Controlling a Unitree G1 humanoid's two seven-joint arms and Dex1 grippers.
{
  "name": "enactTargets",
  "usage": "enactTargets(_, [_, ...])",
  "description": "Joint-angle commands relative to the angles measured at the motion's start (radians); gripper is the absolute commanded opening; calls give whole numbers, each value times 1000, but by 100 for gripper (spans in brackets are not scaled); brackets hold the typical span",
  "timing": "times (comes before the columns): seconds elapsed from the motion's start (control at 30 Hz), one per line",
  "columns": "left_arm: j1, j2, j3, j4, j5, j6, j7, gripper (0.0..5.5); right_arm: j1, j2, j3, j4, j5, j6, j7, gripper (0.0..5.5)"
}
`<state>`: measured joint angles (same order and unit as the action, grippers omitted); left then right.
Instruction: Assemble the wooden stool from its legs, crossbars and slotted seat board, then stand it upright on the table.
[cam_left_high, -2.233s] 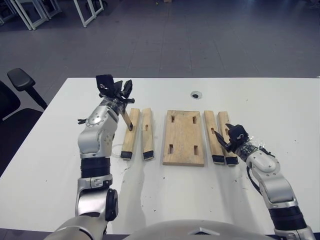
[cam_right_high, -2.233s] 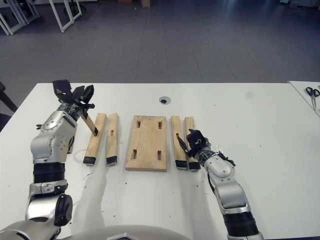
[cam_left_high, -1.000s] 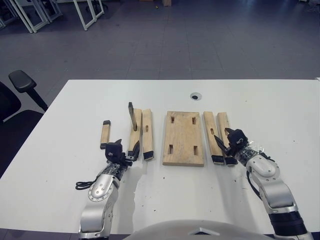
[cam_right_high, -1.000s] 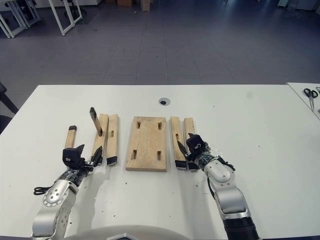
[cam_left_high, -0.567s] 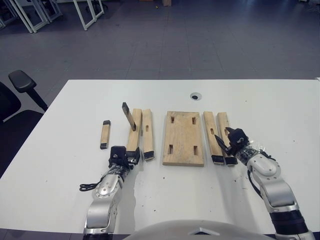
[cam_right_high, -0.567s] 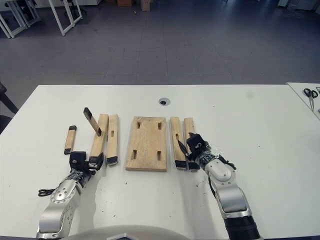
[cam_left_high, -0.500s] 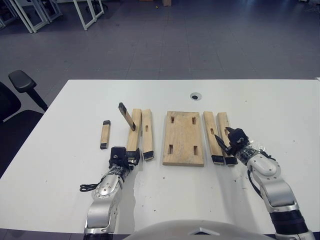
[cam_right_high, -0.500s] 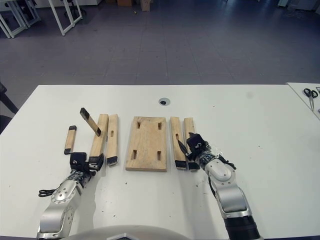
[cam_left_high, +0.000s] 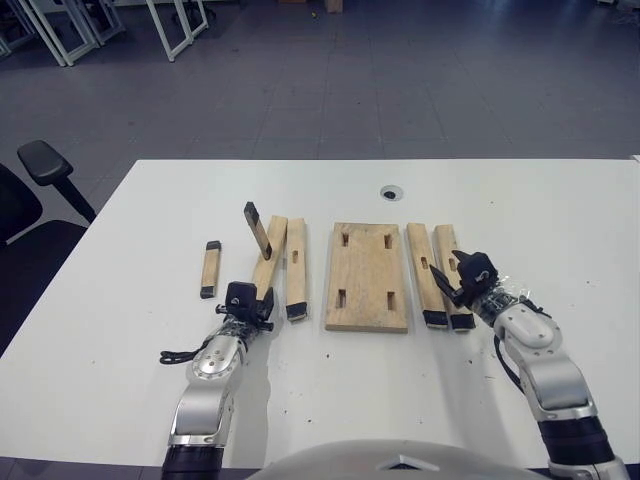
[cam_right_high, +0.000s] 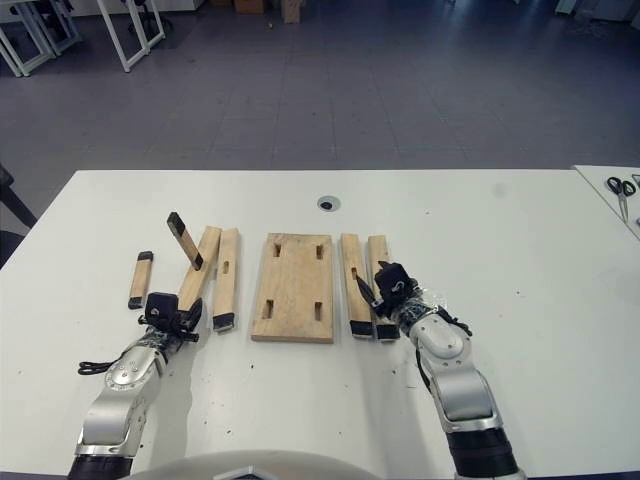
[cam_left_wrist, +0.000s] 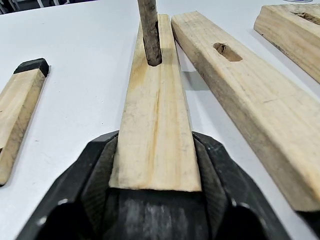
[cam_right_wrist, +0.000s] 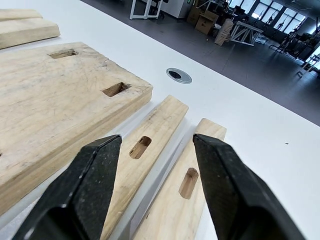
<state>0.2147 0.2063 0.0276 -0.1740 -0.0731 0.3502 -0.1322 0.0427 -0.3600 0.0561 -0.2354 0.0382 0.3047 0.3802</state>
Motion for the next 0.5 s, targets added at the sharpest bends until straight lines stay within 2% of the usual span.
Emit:
enactTargets(0.03, [-121,-59,102,-43,-183,33,-35,206,-75,88,-75,-74,204,158,13,297])
enactTargets(0.17, [-330,-58,200,-103,-507,183,-132,206,-166,152,-173,-111,517,394,42,376])
enactTargets(0.23, [-409,-20,196,-113,-686,321,-234,206,-212,182,-240,-90,697,530,27,418])
enactTargets(0.27, [-431,0,189,-112,-753,377,-284,206,-232,195,-272,-77,790,589,18,422])
enactTargets(0.33, [-458,43,185,-102,-882,488,-373,206,-267,196,-328,-57,994,700,15,476])
enactTargets(0.43, [-500,101,178,-81,-1041,631,-468,206,-311,142,-375,-12,1250,826,51,486])
enactTargets(0.5, [-518,132,157,-87,-1091,684,-515,206,-339,112,-381,11,1342,859,57,486])
